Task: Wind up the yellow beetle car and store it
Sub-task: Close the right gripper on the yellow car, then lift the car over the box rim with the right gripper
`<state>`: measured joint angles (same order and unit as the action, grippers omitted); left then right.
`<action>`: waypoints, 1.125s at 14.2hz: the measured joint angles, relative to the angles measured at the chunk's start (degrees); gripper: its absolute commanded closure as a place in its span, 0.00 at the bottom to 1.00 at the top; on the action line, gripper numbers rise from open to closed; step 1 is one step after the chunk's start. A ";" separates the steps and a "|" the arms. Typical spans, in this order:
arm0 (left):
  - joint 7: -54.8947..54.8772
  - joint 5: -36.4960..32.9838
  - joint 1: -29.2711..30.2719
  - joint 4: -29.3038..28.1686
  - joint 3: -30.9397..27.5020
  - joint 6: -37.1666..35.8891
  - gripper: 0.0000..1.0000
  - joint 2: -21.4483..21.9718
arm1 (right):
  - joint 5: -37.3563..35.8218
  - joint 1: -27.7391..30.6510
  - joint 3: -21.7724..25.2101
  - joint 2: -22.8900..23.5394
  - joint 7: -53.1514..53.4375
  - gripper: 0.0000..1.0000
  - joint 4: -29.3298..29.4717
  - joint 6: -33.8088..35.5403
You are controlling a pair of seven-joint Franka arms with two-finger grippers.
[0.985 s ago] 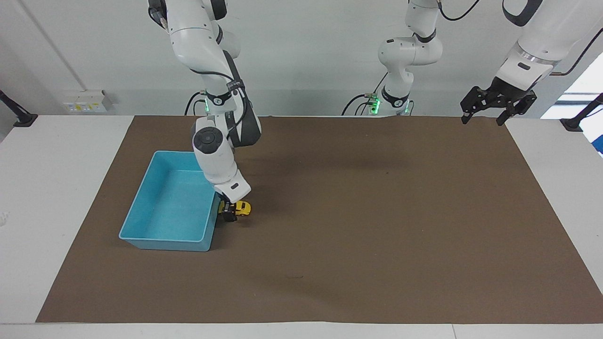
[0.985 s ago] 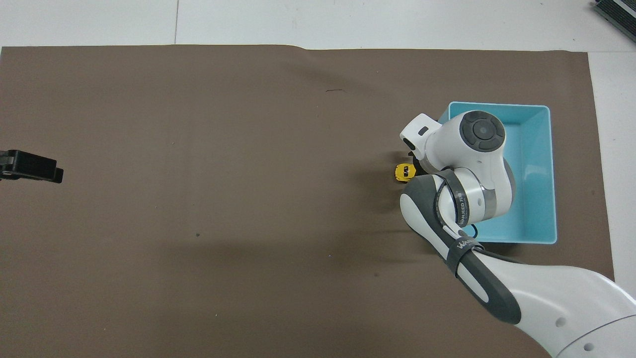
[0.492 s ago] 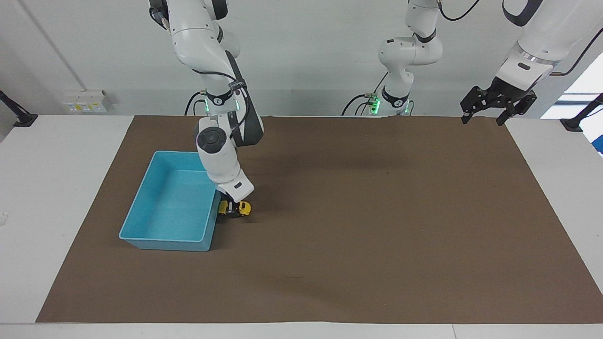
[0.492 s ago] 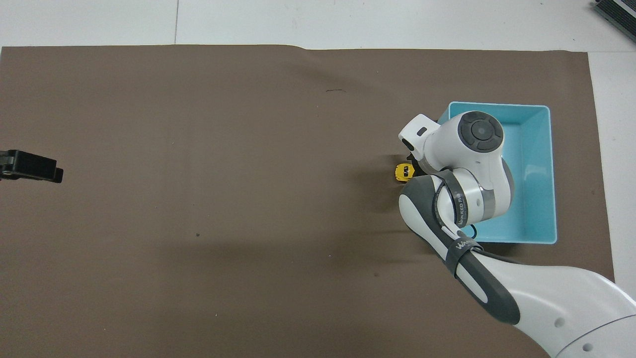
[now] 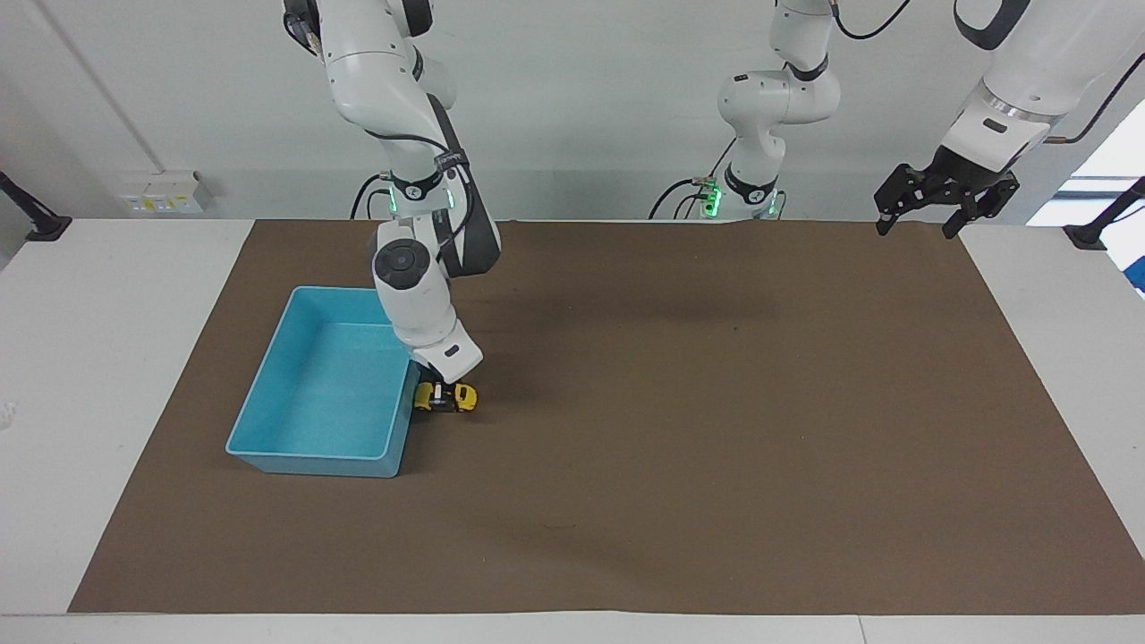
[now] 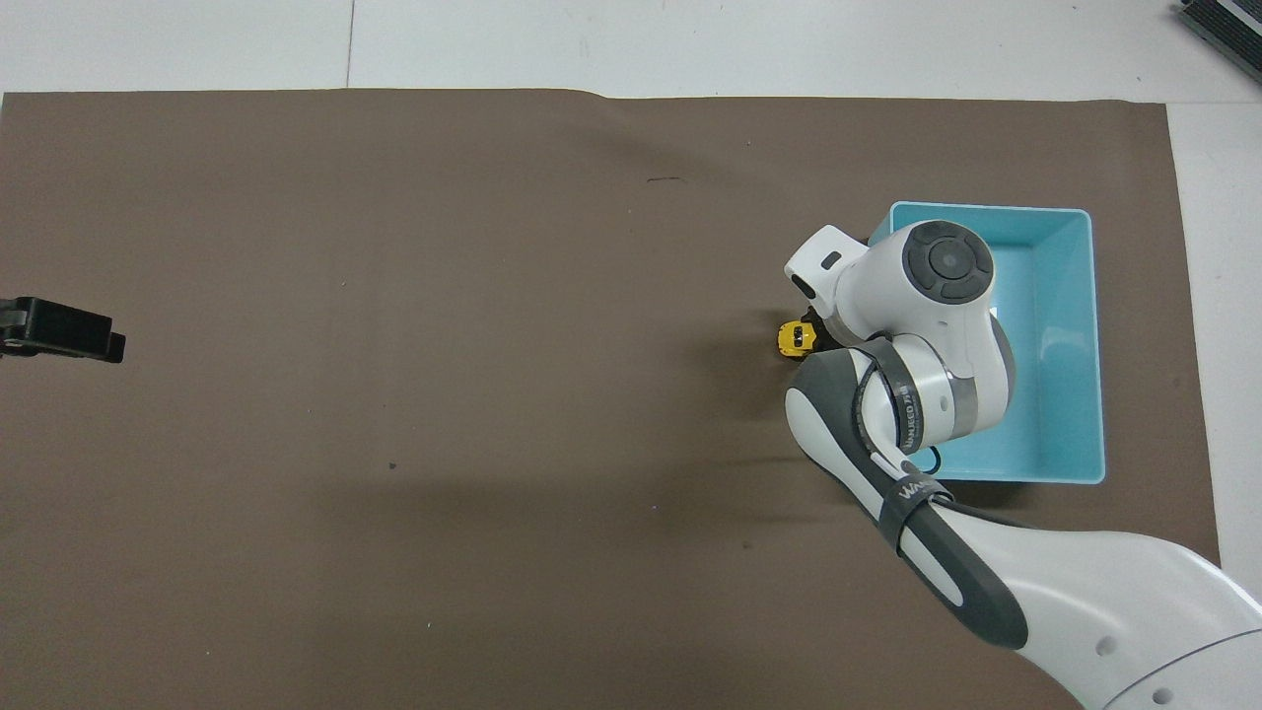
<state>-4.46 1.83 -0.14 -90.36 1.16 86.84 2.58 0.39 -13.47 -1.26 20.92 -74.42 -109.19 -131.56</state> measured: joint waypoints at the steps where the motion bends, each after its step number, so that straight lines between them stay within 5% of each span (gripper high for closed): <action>1: 0.00 0.00 0.00 0.00 0.00 0.00 0.00 0.00 | 0.03 -0.33 0.00 -0.01 0.45 0.73 0.59 0.03; 10: 0.00 0.00 0.00 0.00 0.00 0.00 0.00 0.00 | 0.65 -1.22 -0.58 -0.81 3.09 0.77 6.19 4.43; 16: 0.00 0.00 0.00 0.00 0.01 0.00 0.00 0.00 | 1.27 -0.23 -0.60 -5.51 3.54 0.77 8.66 11.63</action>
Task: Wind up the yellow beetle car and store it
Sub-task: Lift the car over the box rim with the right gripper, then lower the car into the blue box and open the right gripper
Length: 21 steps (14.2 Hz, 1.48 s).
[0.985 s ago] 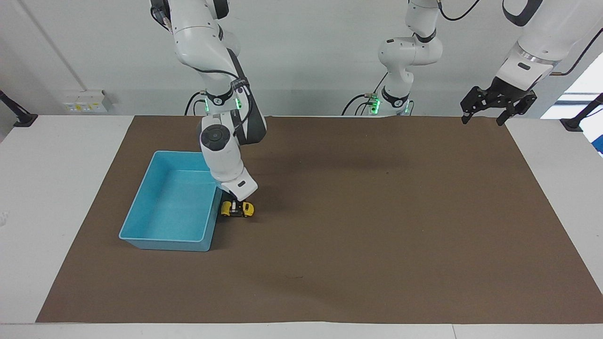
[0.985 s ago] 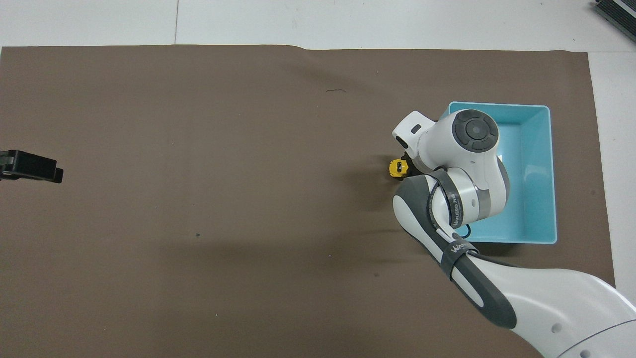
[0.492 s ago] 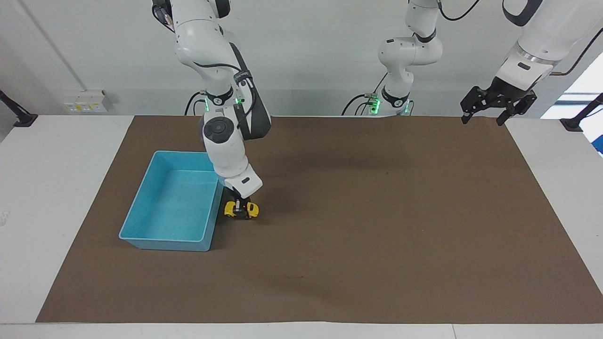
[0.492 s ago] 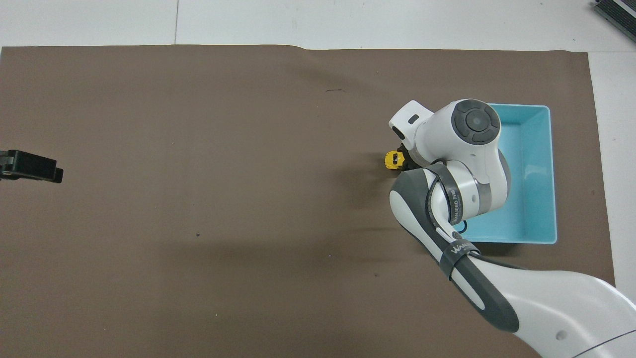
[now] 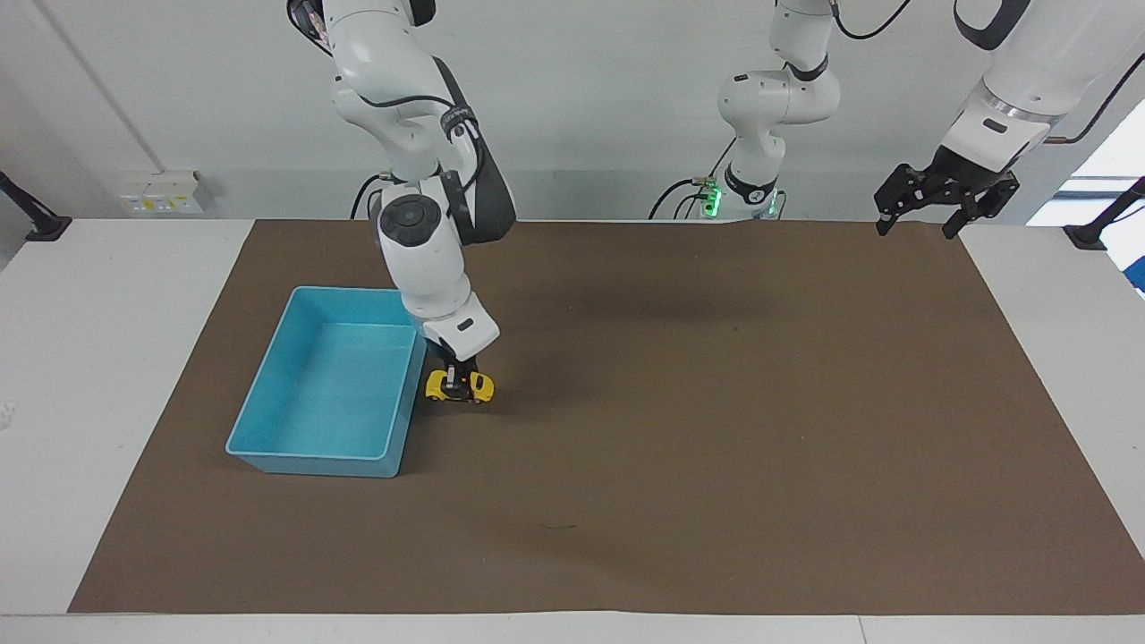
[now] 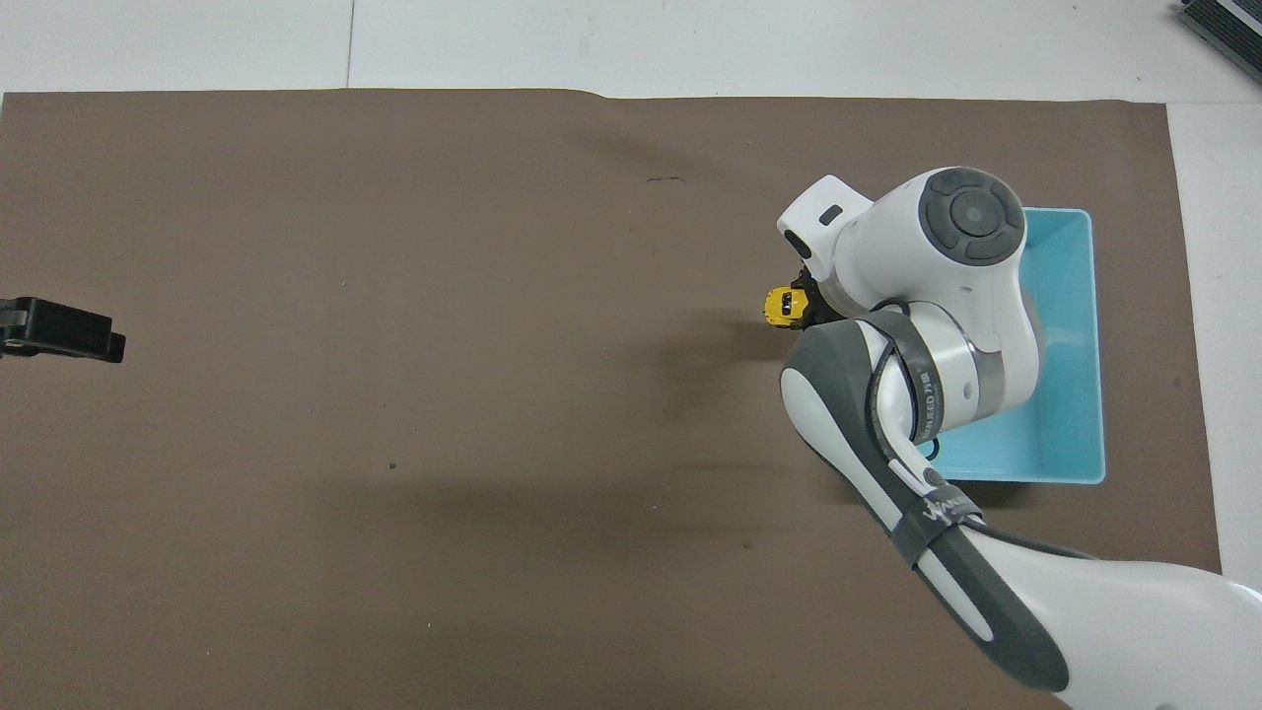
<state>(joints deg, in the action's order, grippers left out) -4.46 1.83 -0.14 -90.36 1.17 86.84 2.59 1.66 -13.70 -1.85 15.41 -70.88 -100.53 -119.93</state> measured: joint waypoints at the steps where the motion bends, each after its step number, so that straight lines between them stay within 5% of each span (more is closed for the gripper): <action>1: 0.00 0.00 0.00 0.00 -0.01 0.00 0.00 0.00 | 0.01 0.64 0.01 -1.01 0.00 0.77 0.03 1.24; 12: 0.00 0.00 0.00 0.00 -0.01 0.00 0.00 0.00 | 0.01 13.20 0.32 -3.95 -13.95 0.79 -4.08 5.95; 21: 0.00 0.00 0.00 0.00 0.00 0.00 0.00 0.00 | 0.01 15.18 0.34 -9.41 -19.84 0.79 -19.15 -6.86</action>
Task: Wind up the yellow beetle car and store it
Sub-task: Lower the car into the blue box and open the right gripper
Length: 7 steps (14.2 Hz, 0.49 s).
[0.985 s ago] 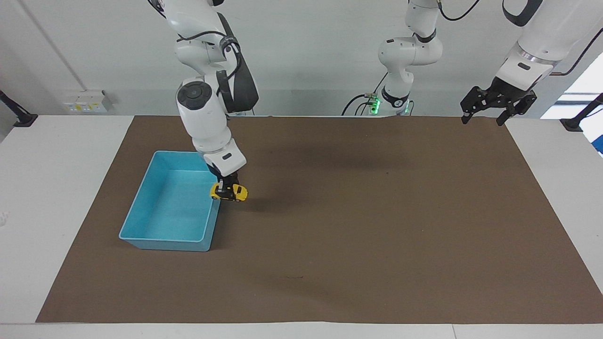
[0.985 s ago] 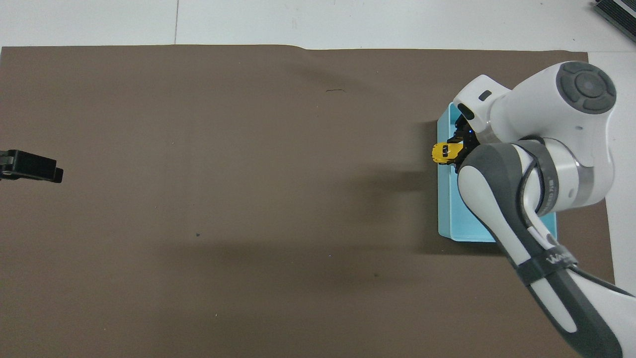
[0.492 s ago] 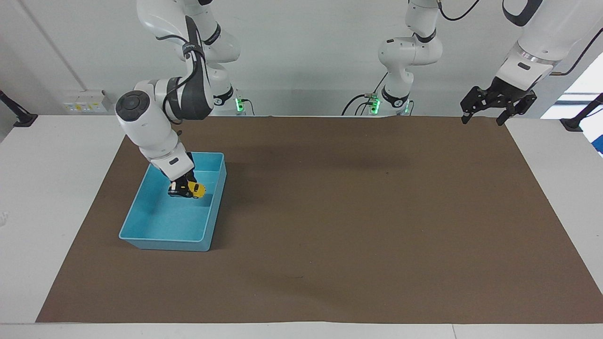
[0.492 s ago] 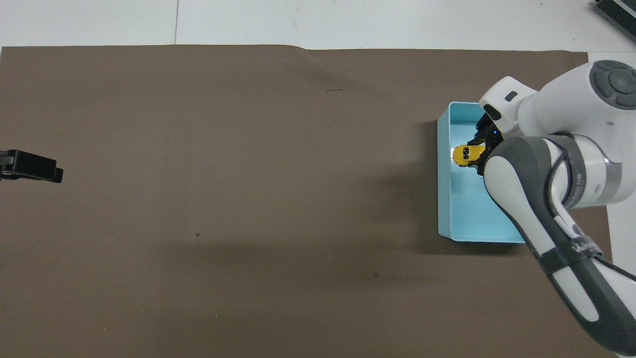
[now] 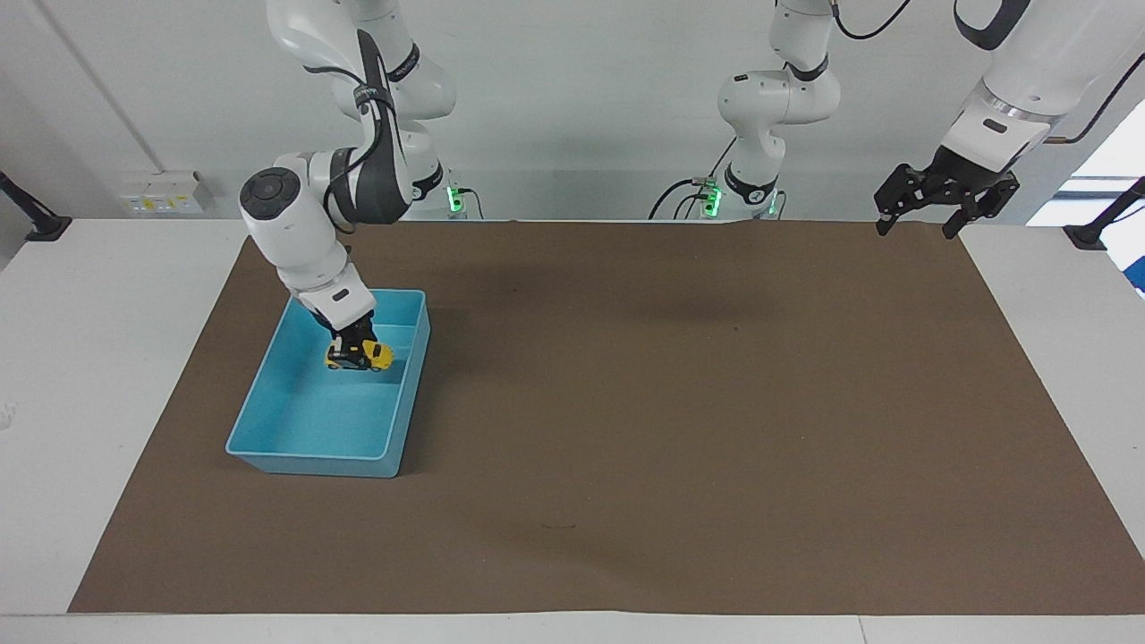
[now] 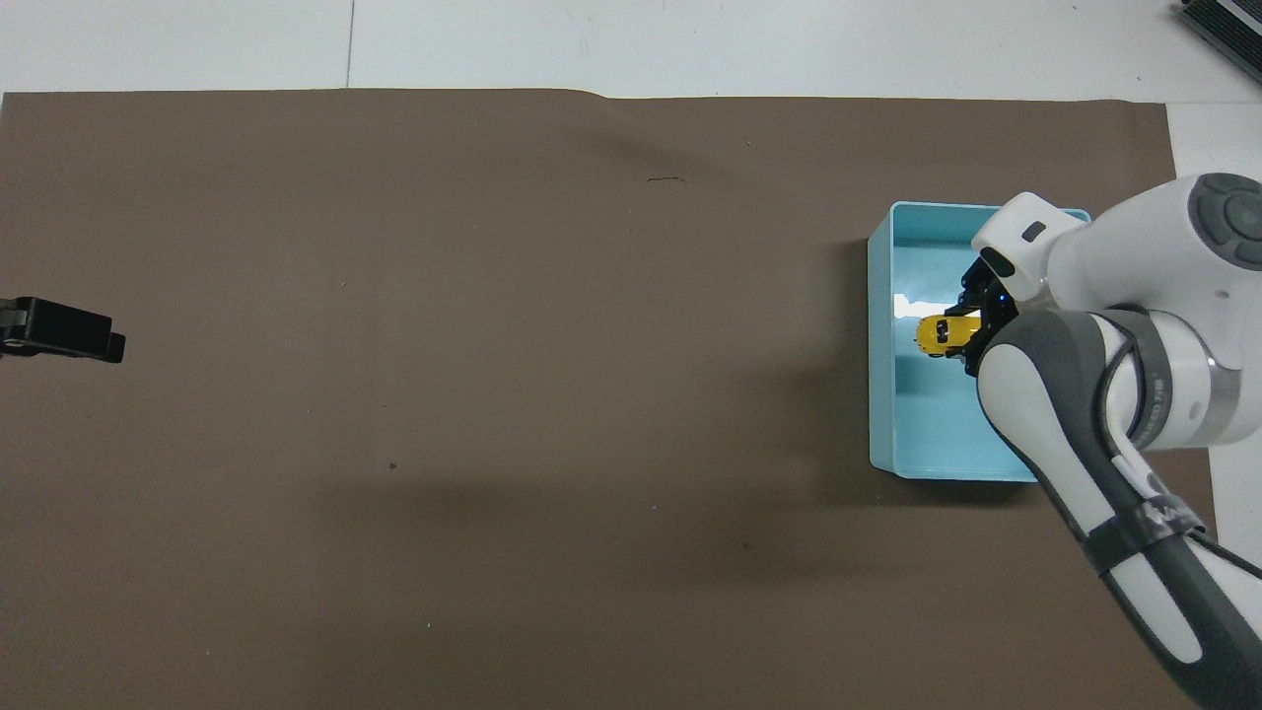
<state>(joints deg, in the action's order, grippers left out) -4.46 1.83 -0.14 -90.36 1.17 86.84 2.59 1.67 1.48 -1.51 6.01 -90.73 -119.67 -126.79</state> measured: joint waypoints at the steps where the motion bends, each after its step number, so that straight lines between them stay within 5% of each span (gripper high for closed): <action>1: 0.00 0.00 0.00 0.00 0.00 0.00 0.00 0.00 | 0.00 0.46 0.00 0.00 -0.76 0.79 -0.83 -0.89; 7: 0.00 0.00 0.00 0.00 0.00 0.00 0.00 0.00 | 0.00 1.22 -0.06 0.03 -1.74 0.79 -4.03 -5.44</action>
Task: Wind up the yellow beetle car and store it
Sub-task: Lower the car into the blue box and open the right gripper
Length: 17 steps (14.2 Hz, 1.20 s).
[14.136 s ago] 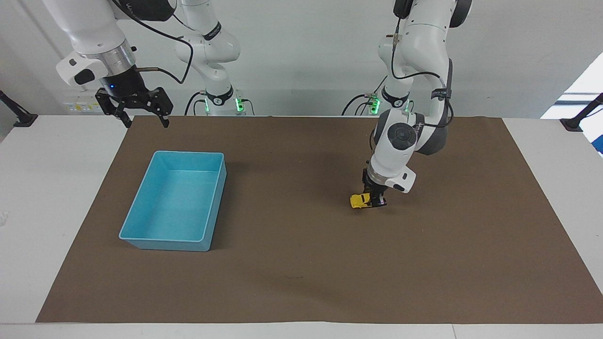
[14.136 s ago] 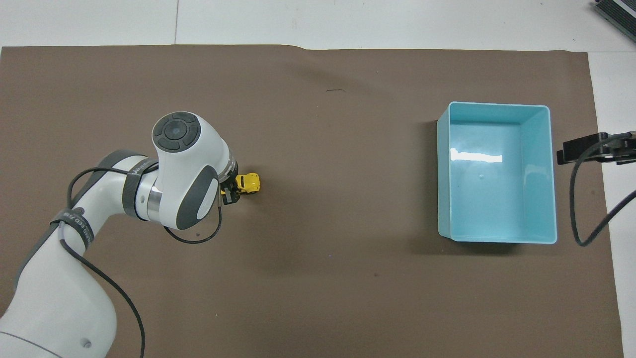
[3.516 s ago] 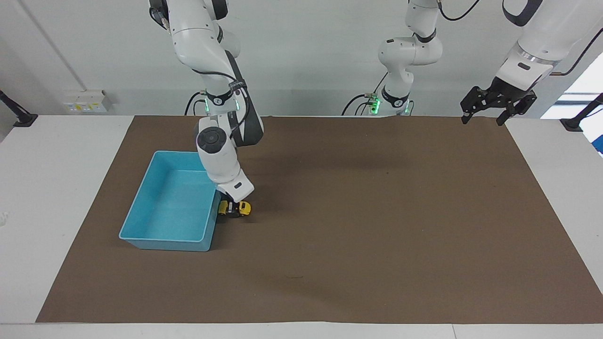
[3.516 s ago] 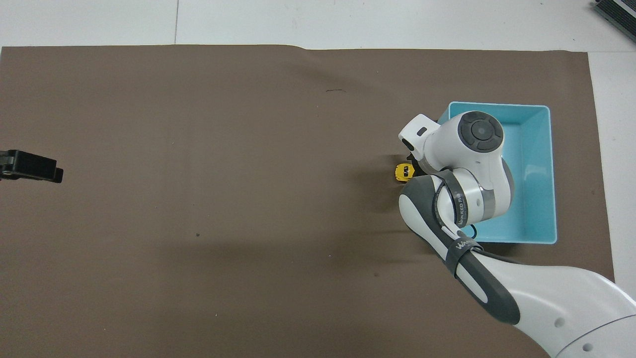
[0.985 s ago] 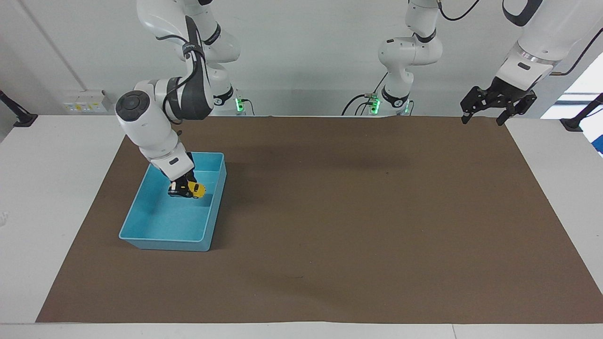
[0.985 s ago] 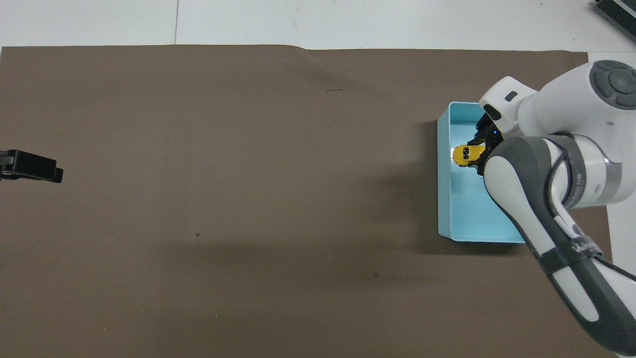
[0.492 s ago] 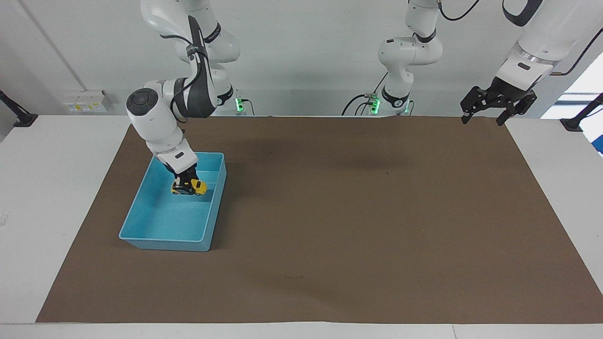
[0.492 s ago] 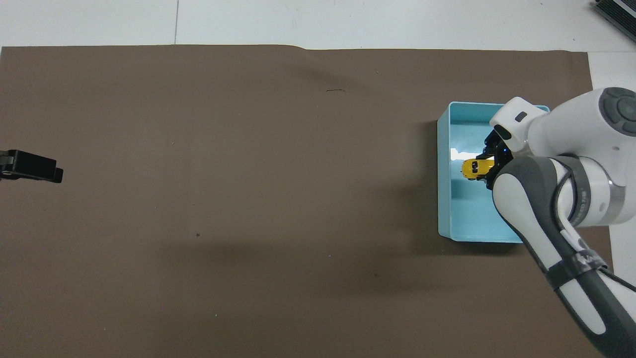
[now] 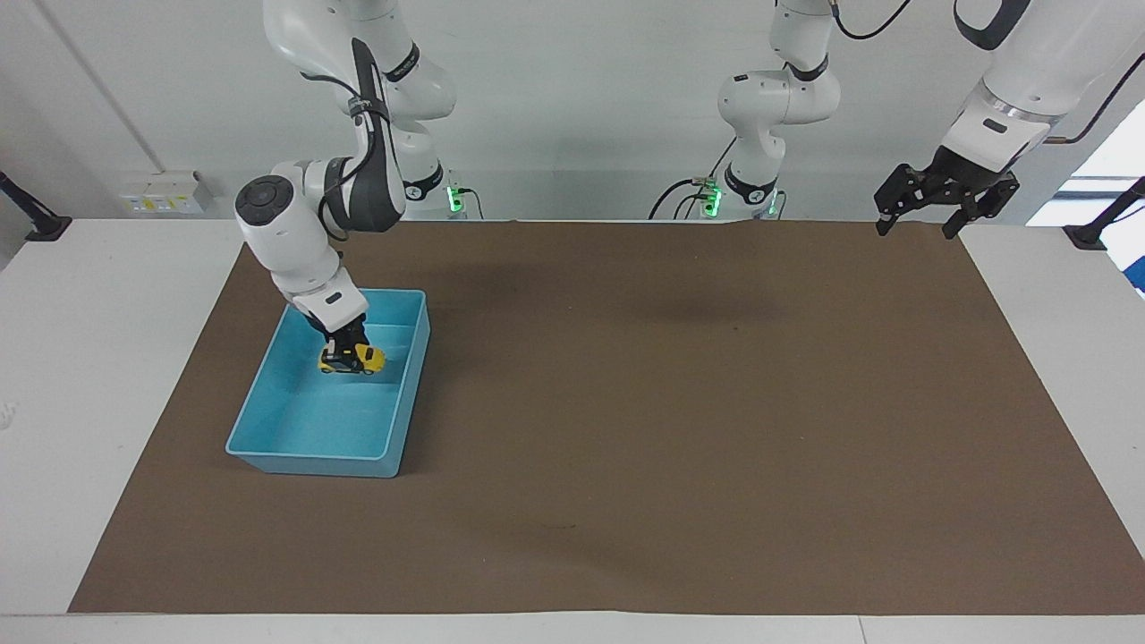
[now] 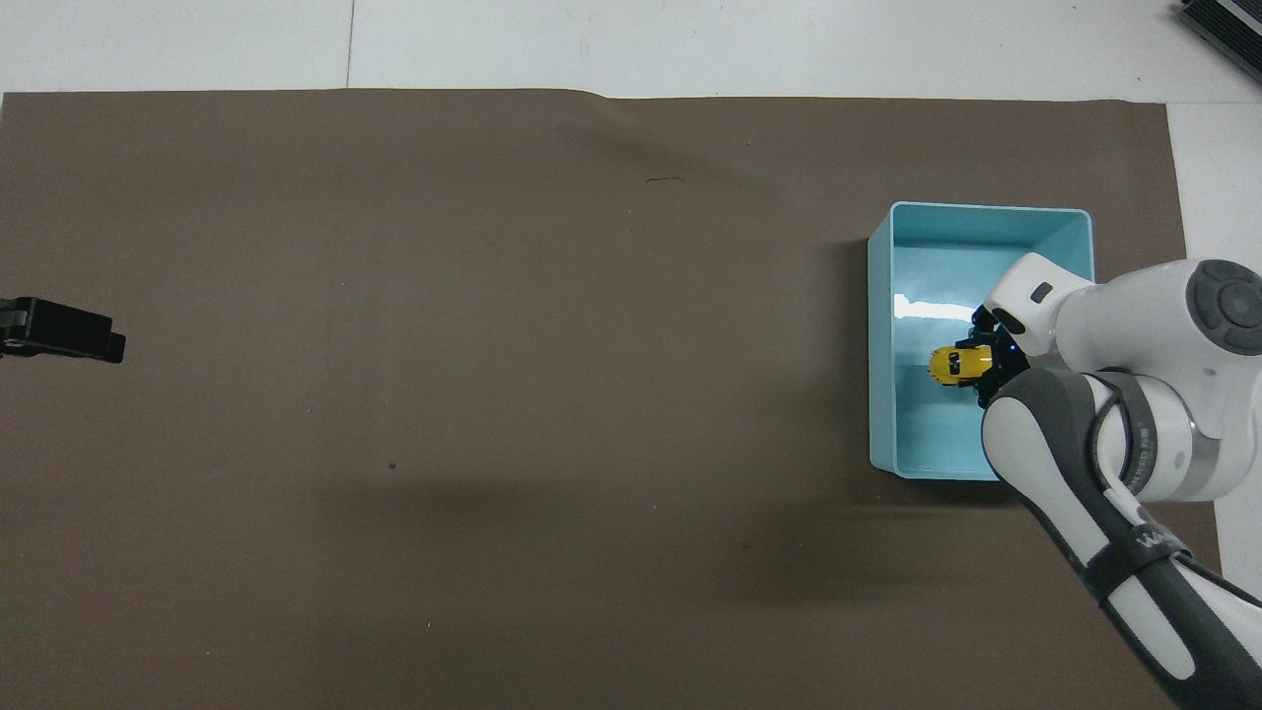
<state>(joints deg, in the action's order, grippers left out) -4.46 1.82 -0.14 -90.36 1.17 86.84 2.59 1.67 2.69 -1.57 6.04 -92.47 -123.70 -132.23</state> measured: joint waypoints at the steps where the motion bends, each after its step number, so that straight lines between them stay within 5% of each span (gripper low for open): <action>1: 0.00 0.00 0.00 0.00 0.00 0.00 0.00 0.00 | 0.00 0.00 0.00 0.03 -0.07 0.79 -0.33 -0.62; 17: 0.00 0.00 0.00 0.00 0.00 0.00 0.00 0.00 | 0.00 0.81 0.05 3.43 -3.79 0.75 -2.74 -6.53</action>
<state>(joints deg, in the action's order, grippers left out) -4.46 1.82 -0.14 -90.36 1.17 86.84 2.59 1.67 3.50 -1.52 9.47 -96.26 -126.45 -138.75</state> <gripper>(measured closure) 0.000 0.551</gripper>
